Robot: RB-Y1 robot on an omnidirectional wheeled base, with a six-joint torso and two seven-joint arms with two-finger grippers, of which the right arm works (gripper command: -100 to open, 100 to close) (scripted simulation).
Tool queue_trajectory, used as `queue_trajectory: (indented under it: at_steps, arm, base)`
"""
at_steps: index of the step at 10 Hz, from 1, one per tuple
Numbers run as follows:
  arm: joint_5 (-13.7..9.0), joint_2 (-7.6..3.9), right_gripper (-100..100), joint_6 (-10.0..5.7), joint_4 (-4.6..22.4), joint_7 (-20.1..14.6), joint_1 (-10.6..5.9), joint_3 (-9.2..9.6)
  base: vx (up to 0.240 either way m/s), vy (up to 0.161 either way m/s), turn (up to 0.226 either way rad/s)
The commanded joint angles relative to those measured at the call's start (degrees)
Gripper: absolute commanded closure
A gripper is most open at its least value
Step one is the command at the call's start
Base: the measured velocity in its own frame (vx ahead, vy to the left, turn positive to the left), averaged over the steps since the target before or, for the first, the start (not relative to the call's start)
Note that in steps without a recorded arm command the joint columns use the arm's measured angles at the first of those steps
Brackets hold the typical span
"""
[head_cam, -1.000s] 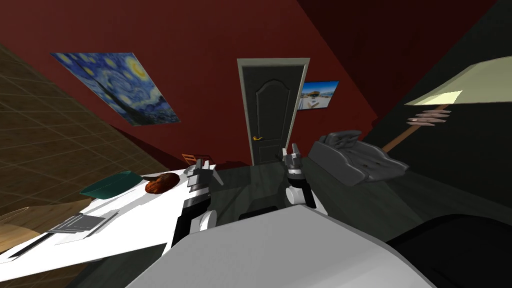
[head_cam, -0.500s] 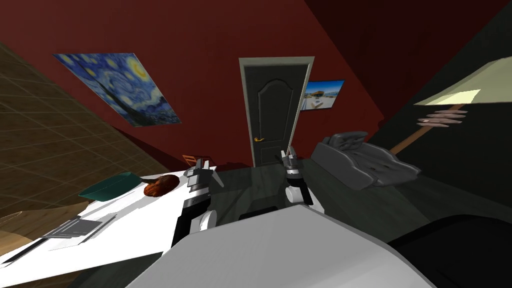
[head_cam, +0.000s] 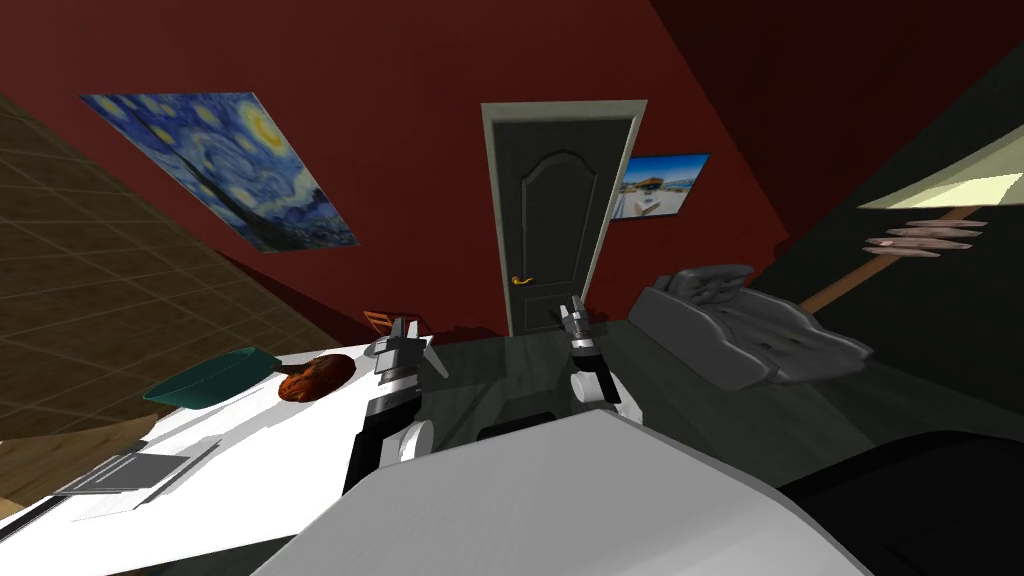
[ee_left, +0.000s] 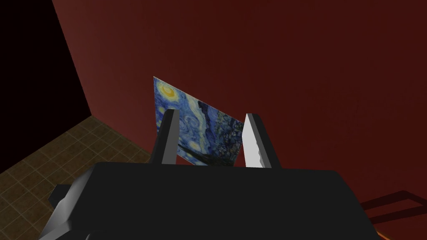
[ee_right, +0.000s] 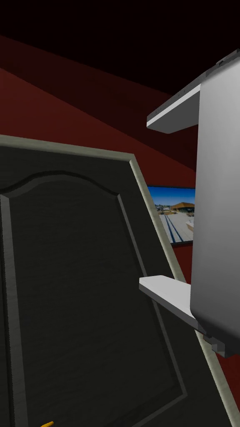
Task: Pull the door open
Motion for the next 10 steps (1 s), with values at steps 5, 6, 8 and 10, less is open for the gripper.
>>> queue_trajectory:
  at_steps: [5, 6, 8, 10]
  arm:
    - [0.4, -1.32, -100, 0.09, 7.4, 0.2, -2.98, -1.03]
    - [0.5, -1.56, -100, 0.08, 8.8, 0.2, -3.54, -1.23]
    - [0.6, -2.03, -100, 0.06, 11.7, 0.2, -4.69, -1.64]
    - [0.8, -2.49, -100, 0.03, 14.6, 0.3, -5.85, -2.05]
  base:
    - [0.1, 0.021, 0.027]
    - [0.095, 0.041, 0.025]
    - [0.091, 0.033, 0.026]
    - [0.098, 0.024, 0.028]
